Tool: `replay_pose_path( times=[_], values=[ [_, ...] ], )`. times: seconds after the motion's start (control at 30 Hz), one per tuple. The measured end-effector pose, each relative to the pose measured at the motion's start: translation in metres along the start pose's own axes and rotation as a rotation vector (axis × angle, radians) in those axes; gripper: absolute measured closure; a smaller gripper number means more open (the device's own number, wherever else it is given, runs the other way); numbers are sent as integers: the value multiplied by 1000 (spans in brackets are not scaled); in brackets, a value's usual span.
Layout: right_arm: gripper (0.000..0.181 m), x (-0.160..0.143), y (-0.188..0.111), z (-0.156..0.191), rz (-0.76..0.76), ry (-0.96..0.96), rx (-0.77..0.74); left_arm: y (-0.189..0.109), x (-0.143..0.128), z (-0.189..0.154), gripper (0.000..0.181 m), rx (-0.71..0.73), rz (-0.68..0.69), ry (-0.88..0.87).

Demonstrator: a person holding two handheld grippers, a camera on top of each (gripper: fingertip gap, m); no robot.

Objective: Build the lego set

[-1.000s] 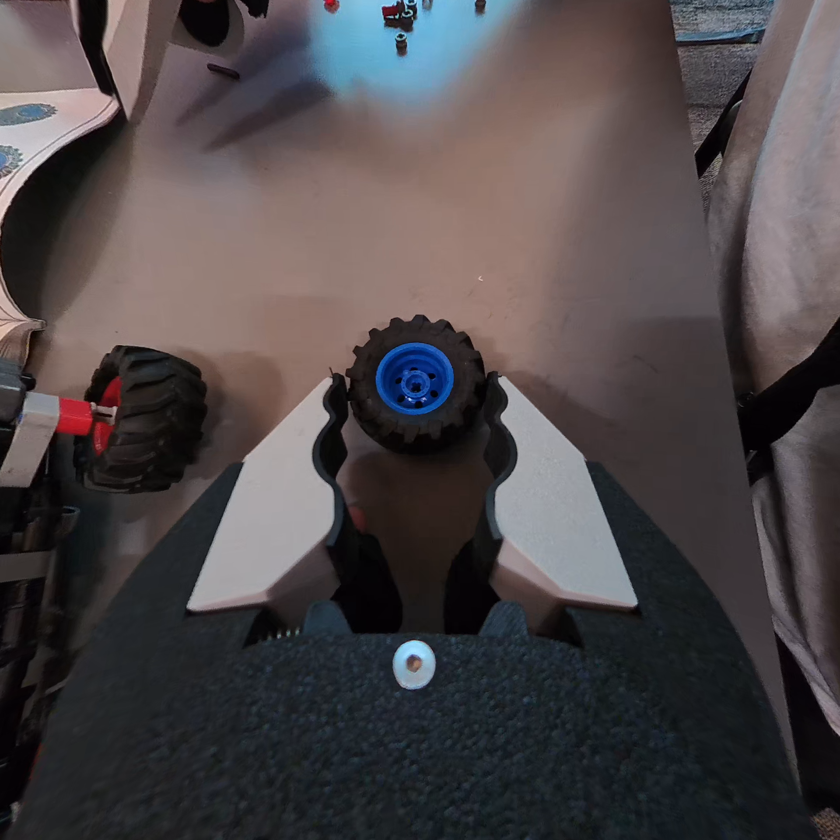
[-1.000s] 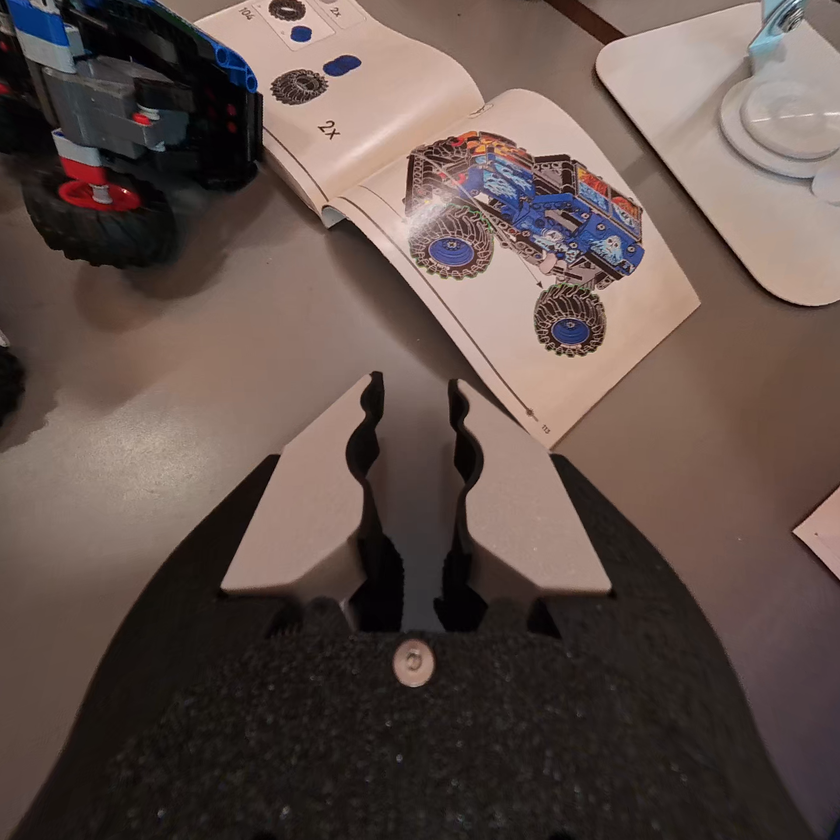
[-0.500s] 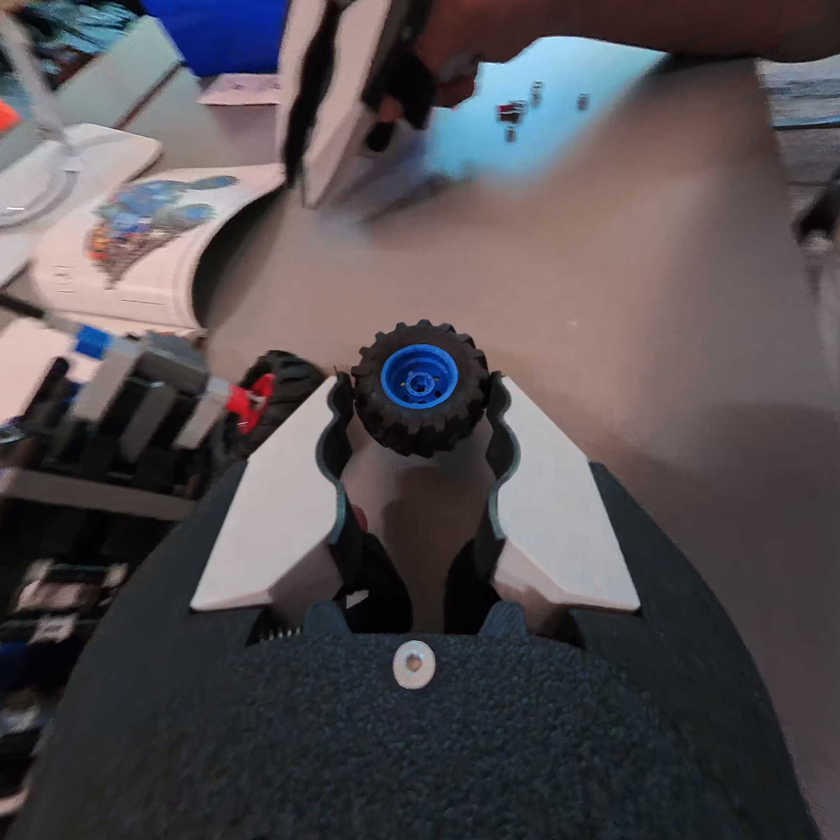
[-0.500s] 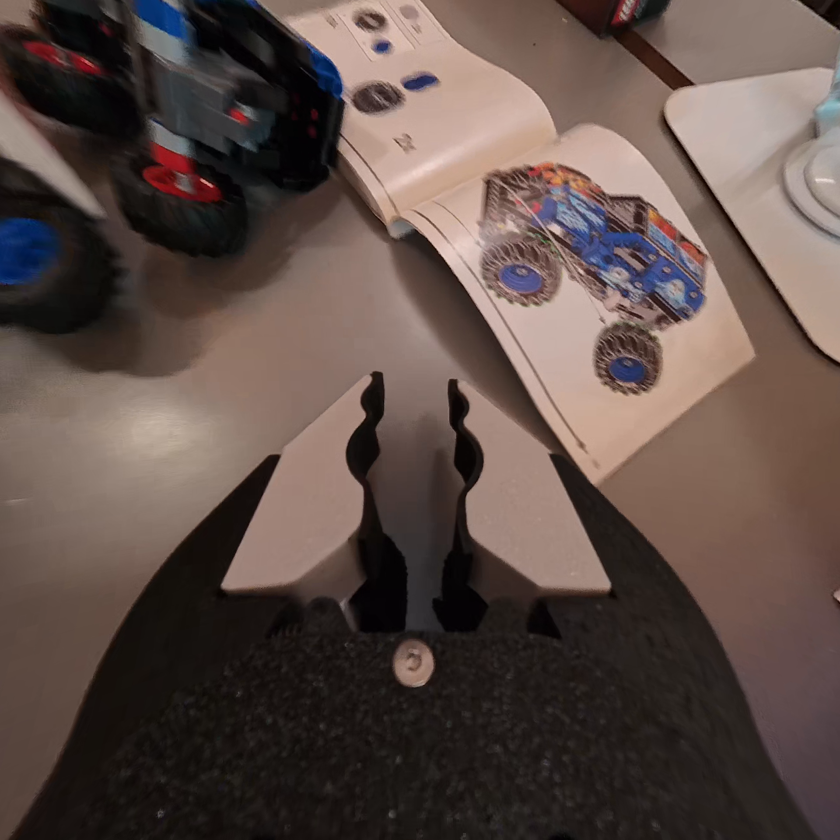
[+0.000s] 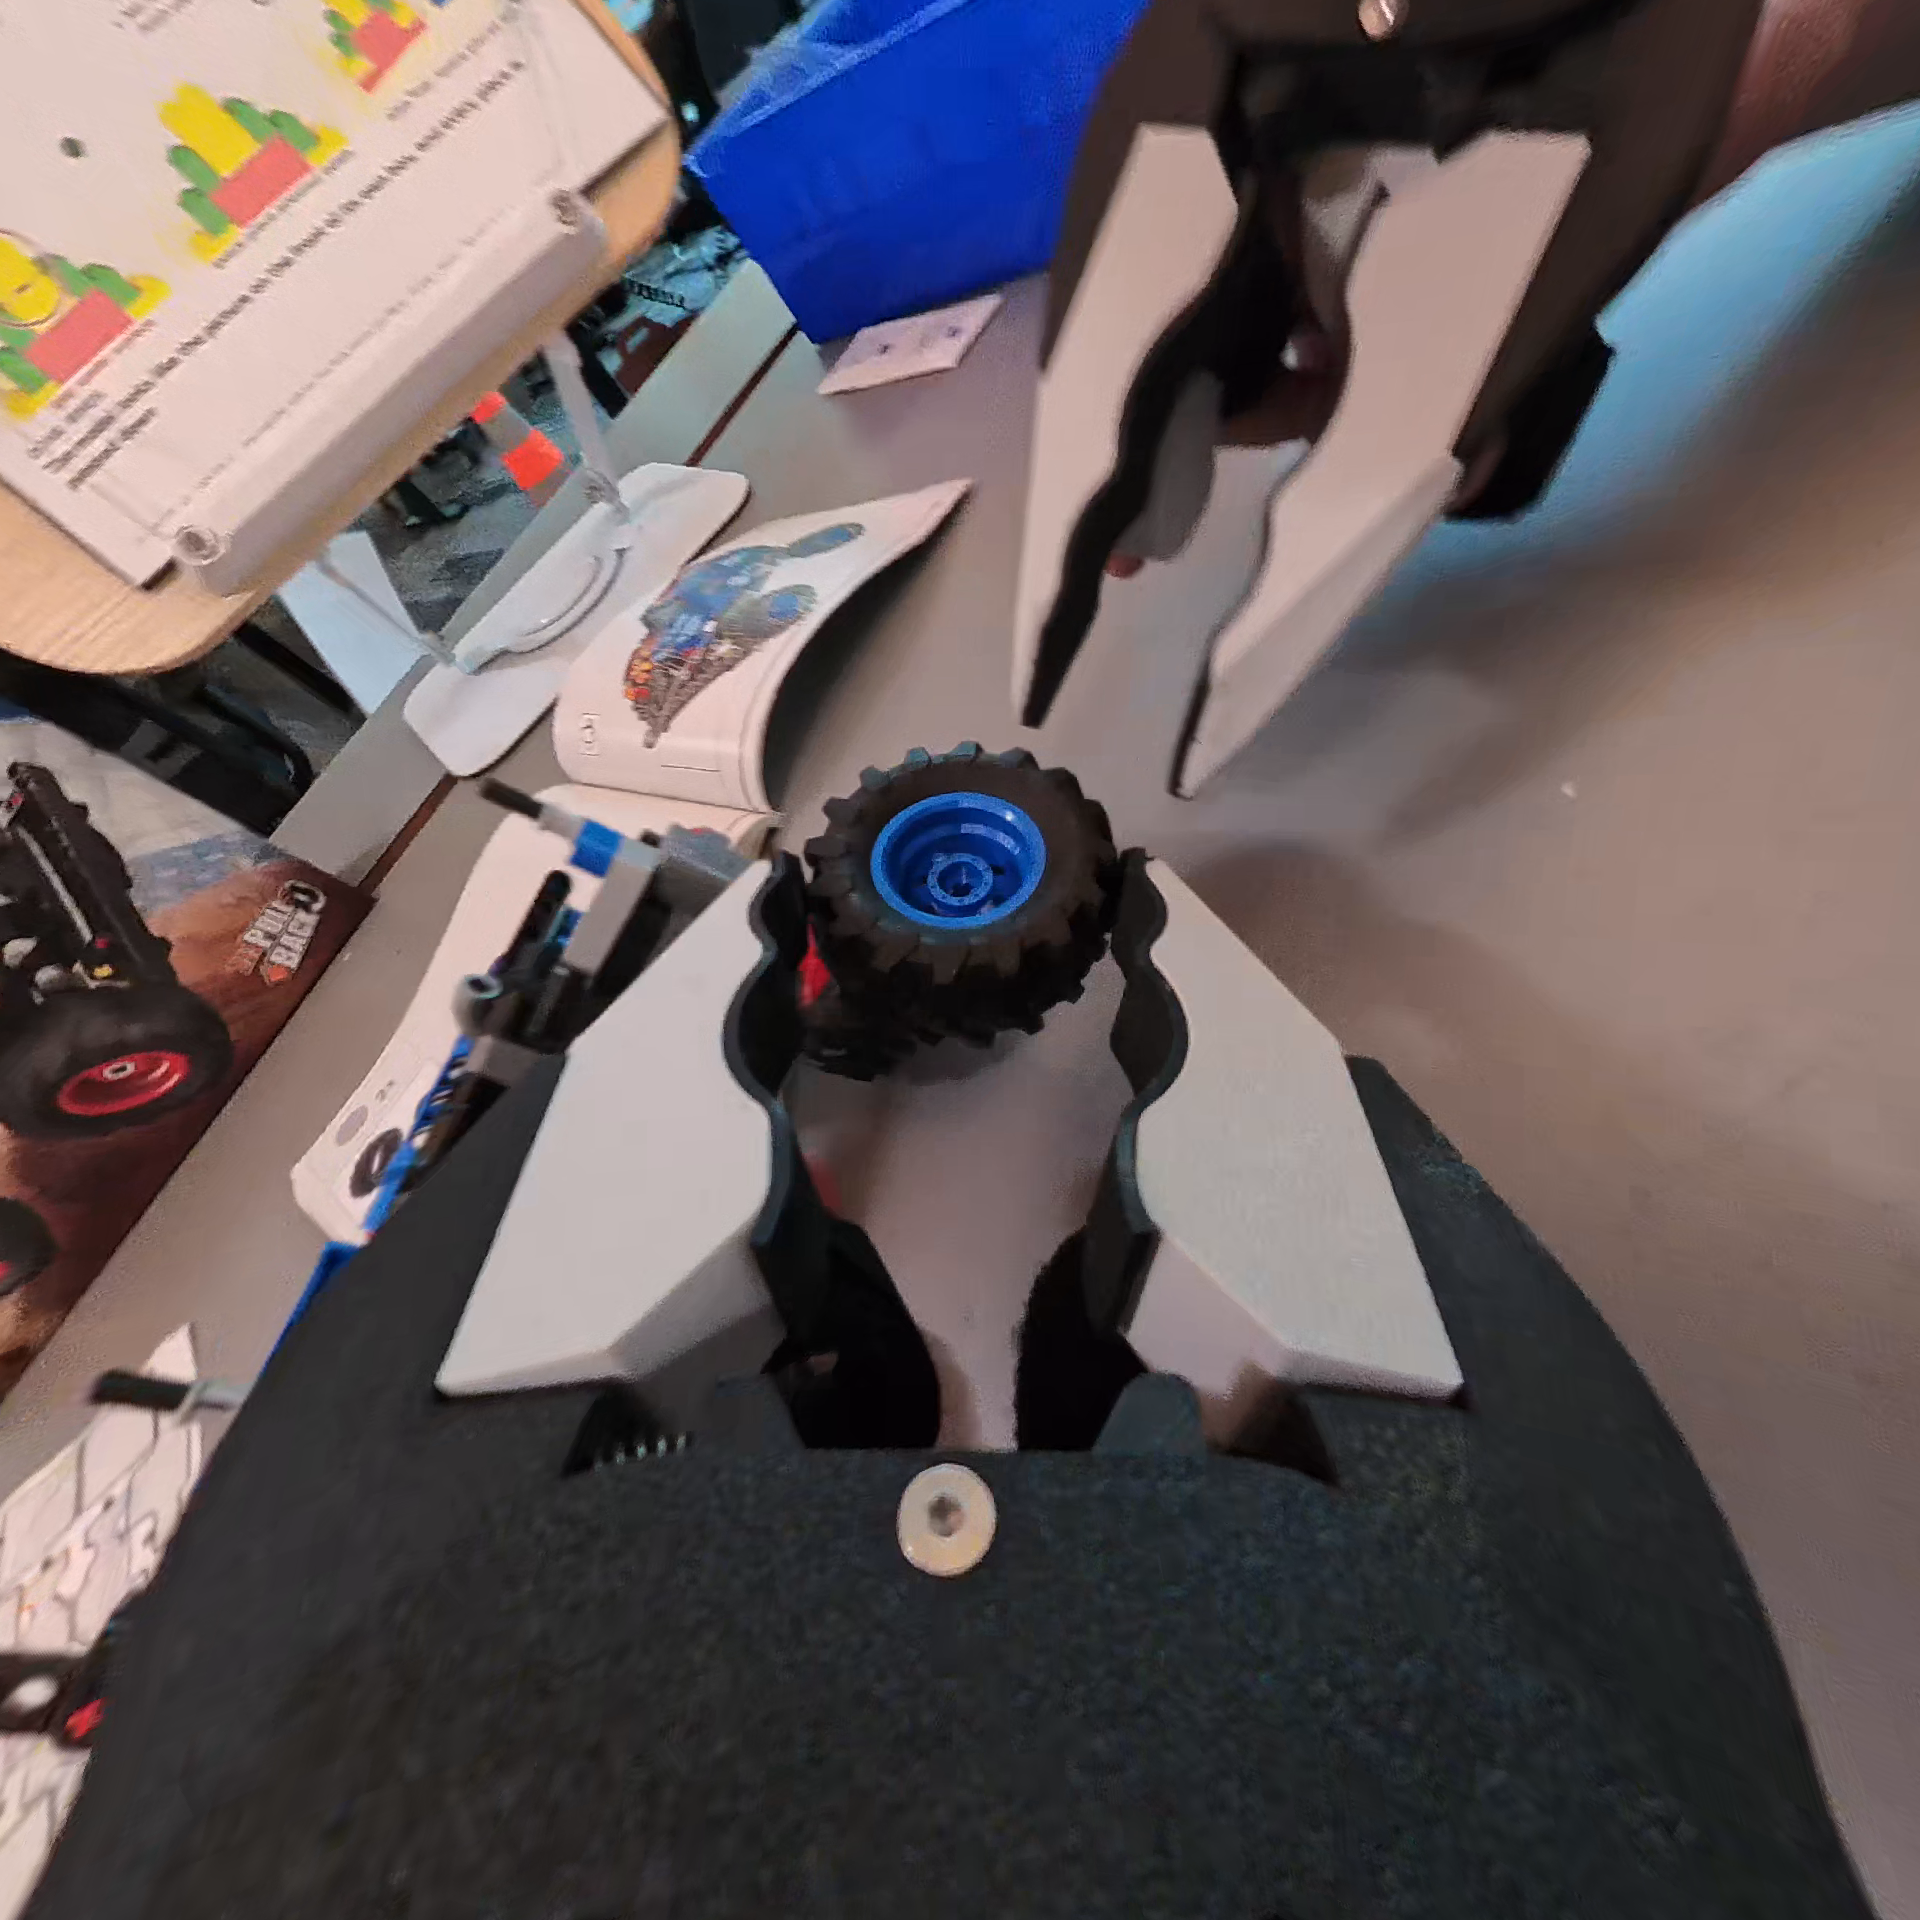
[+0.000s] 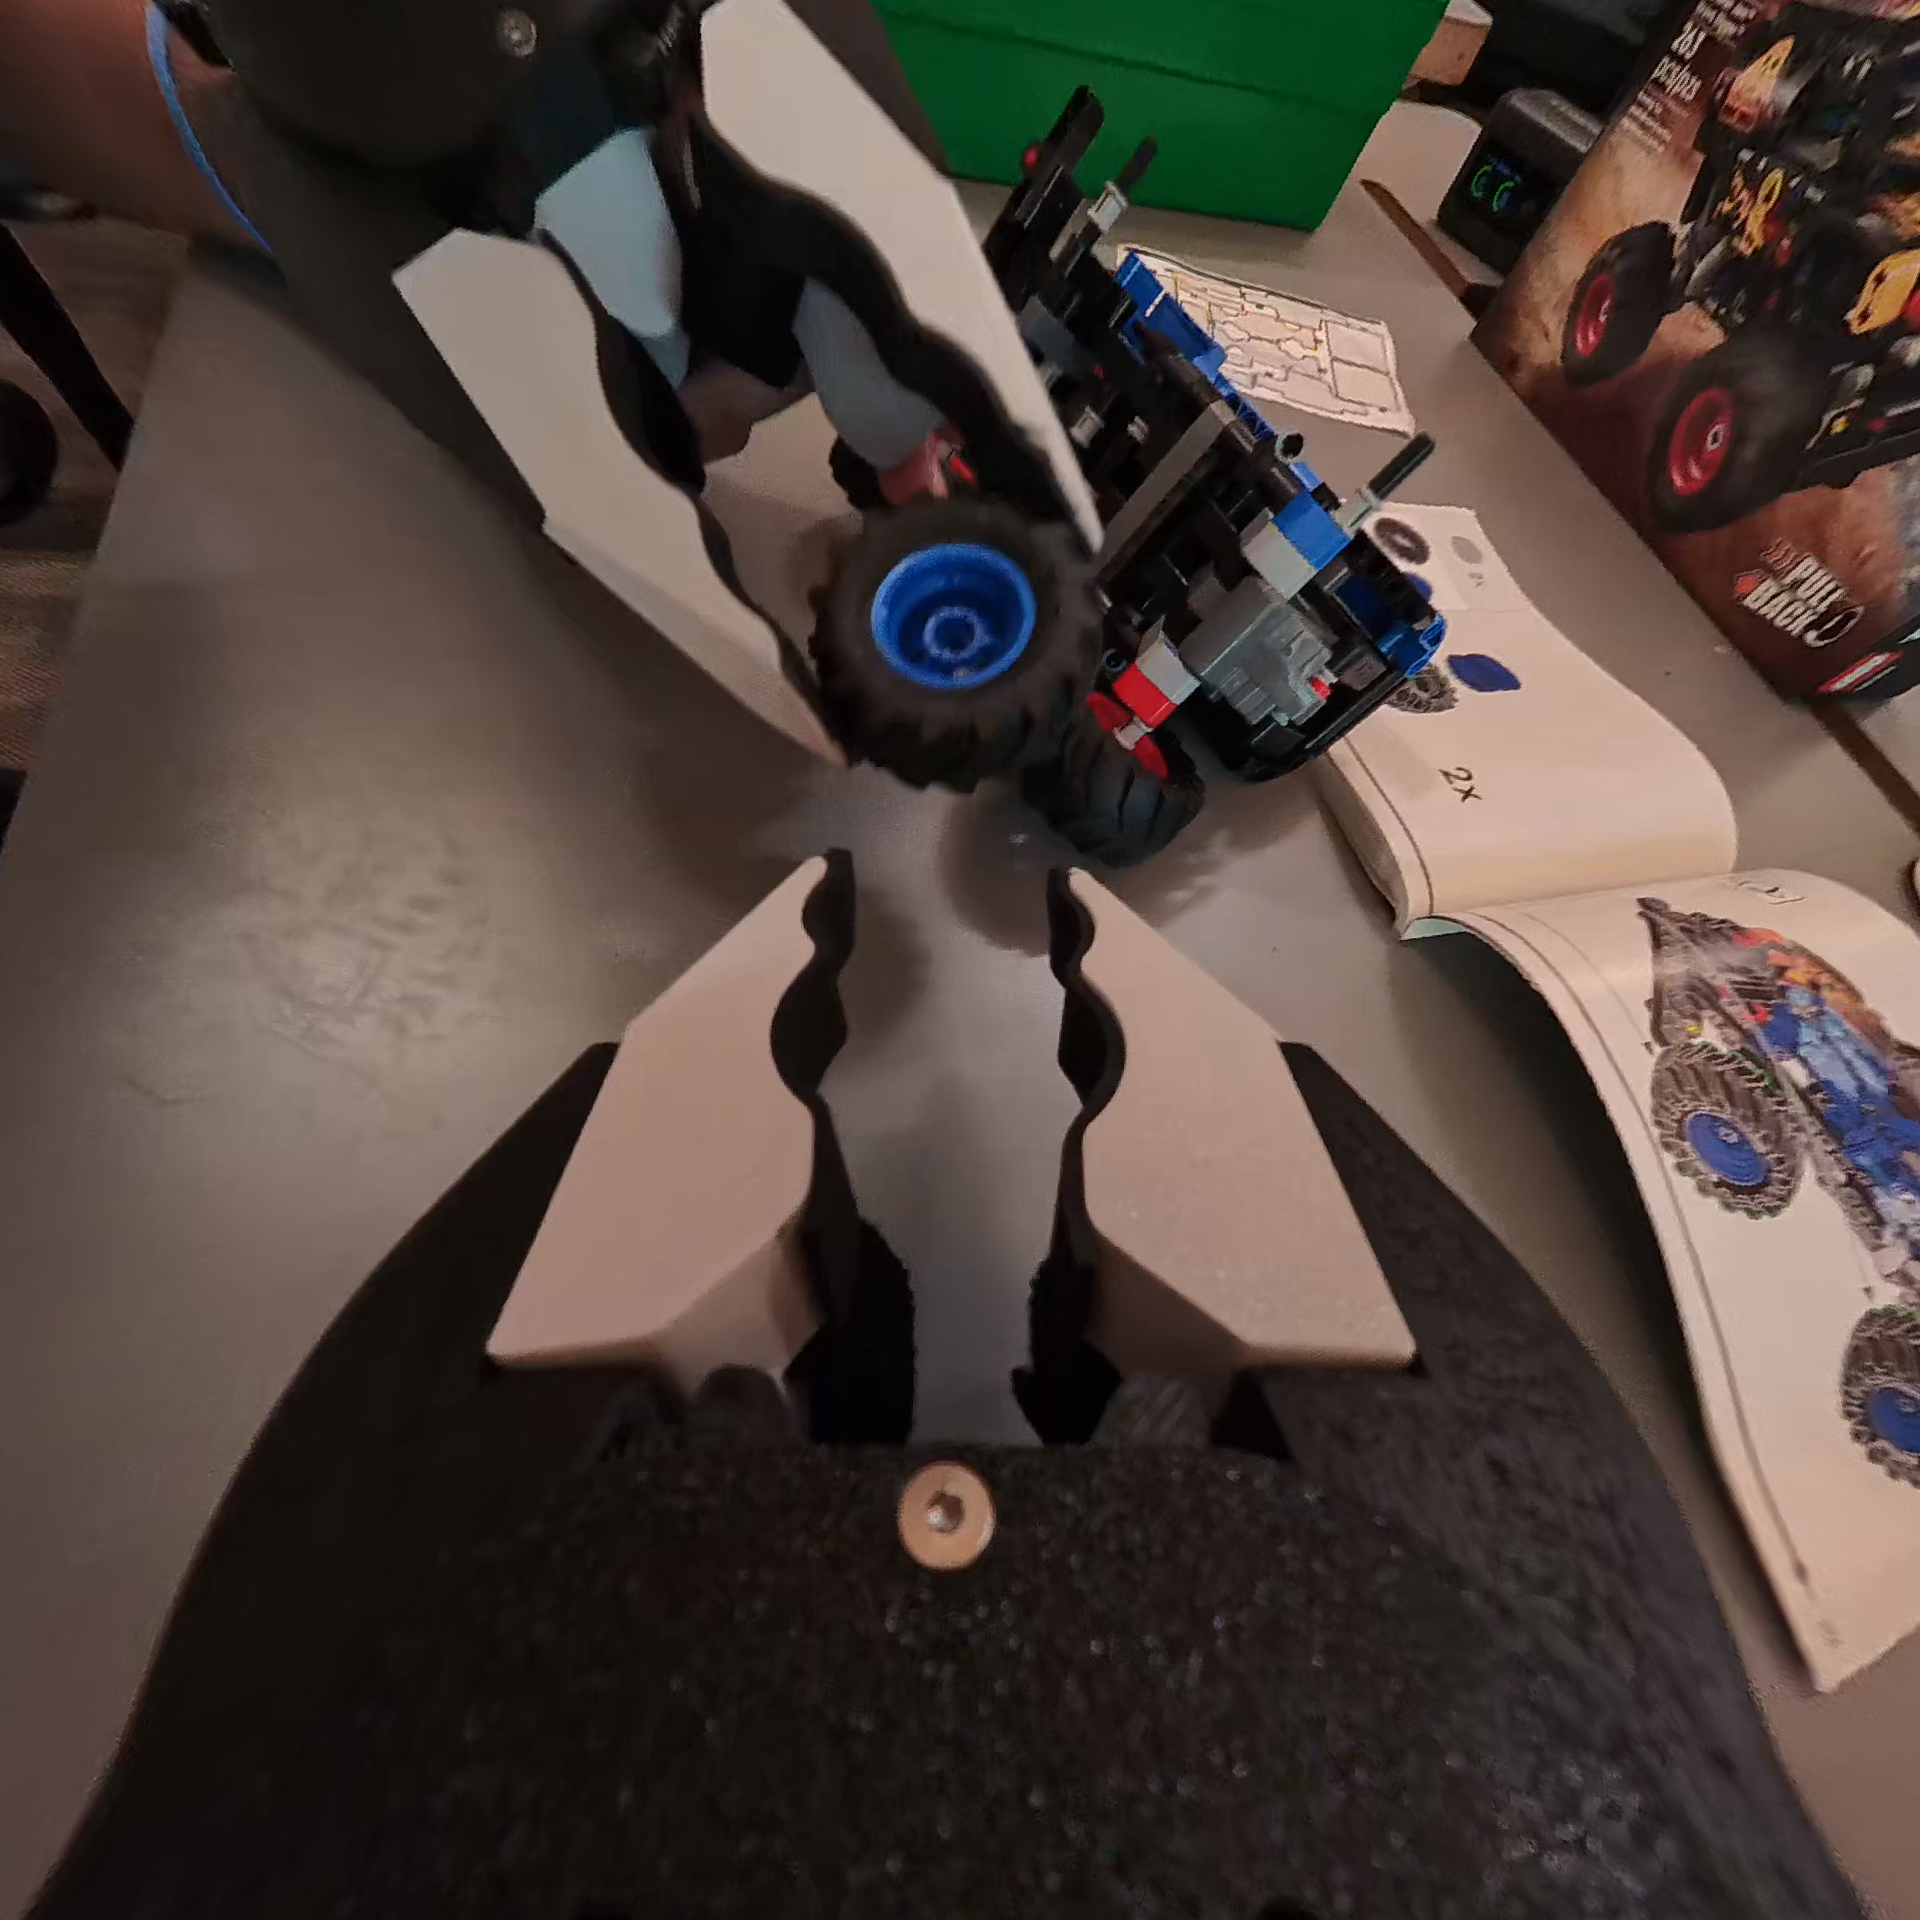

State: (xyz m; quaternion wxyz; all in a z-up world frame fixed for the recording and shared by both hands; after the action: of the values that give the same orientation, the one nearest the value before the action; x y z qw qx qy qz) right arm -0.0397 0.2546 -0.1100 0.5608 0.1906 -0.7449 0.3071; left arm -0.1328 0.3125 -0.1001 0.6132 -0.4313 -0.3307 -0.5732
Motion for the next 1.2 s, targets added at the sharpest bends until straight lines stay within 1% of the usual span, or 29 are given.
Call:
replay_pose_path(
  times=[0.07,0.17,0.23,0.3,0.37,0.4,0.47,0.53,0.63,0.7,0.77,0.83,0.9,0.93,1.07,1.2],
  values=[
    [133,-1,1,-2,7,72,10,-5,9,11,123,27,-38,-65],
    [138,0,6,-14,6,90,-3,-15,27,38,124,93,-103,-140],
    [140,10,12,-31,2,94,-29,-23,38,62,124,128,-127,-217],
    [145,24,22,-49,-33,159,-24,-25,47,78,124,72,-102,-316],
    [151,34,37,-72,-77,279,-28,-23,53,97,124,31,-76,-424],
    [154,39,44,-80,-105,344,-3,-21,55,105,124,-13,-64,-468],
    [156,39,56,-91,-137,452,51,-15,54,121,124,-74,-34,-543],
    [156,36,63,-93,-178,504,76,-10,49,128,124,-162,12,-632],
    [157,24,67,-91,-152,500,90,-3,41,136,124,-231,36,-707],
    [162,27,68,-91,-190,496,105,3,34,142,124,-247,39,-744],
    [162,27,71,-90,-175,494,137,10,28,145,124,-275,42,-789],
    [164,28,73,-91,-190,517,156,16,20,148,124,-272,78,-826],
    [174,28,75,-92,-195,553,174,21,12,150,125,-260,117,-882],
    [174,27,75,-92,-200,562,179,23,11,151,124,-258,120,-922],
    [174,26,74,-93,-205,608,187,27,10,152,124,-236,124,-1033],
    [174,26,75,-94,-208,655,190,29,15,152,124,-126,99,-1053]
  ],
)
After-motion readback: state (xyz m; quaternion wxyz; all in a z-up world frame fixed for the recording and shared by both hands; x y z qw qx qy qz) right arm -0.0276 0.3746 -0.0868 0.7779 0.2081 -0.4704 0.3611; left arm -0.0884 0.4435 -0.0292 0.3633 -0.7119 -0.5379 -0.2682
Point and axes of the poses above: each gripper's, where its closed fingertips meet, y out along the fingers, x out of its top, z = x × y across the jaws, the point moved 5 cm from there along -y, back along the fingers, and after that the axes turned 15 degrees about -z, right-handed, at the moved point
